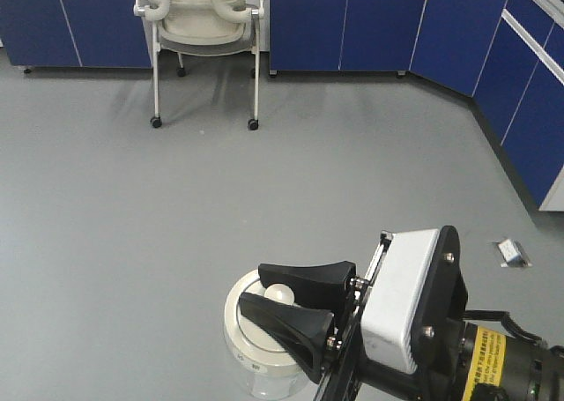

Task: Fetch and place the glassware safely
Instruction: 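Hold the jar in the right gripper while driving to the black bench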

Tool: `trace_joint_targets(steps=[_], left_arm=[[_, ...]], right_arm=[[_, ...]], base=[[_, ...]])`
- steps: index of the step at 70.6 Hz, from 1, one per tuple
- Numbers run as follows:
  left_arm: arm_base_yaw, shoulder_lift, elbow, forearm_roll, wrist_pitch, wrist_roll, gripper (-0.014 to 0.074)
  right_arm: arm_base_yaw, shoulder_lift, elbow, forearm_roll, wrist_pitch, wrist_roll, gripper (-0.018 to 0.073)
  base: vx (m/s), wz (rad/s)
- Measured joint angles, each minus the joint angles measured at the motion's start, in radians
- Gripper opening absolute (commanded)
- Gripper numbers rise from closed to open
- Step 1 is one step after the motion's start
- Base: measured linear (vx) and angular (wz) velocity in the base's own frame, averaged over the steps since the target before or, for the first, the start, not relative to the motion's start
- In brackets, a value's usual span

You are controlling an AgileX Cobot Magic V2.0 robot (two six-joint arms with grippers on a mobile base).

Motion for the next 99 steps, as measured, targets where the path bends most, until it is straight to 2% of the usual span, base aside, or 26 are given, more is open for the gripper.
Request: trace_joint_targets(steps=[99], left_arm=[[0.000,0.000,0.000,0.000,0.000,0.000,-0.0007]], right_arm=[[0.000,0.000,0.000,0.000,0.002,0.000,-0.0003]], base=[[0.54,-0.01]])
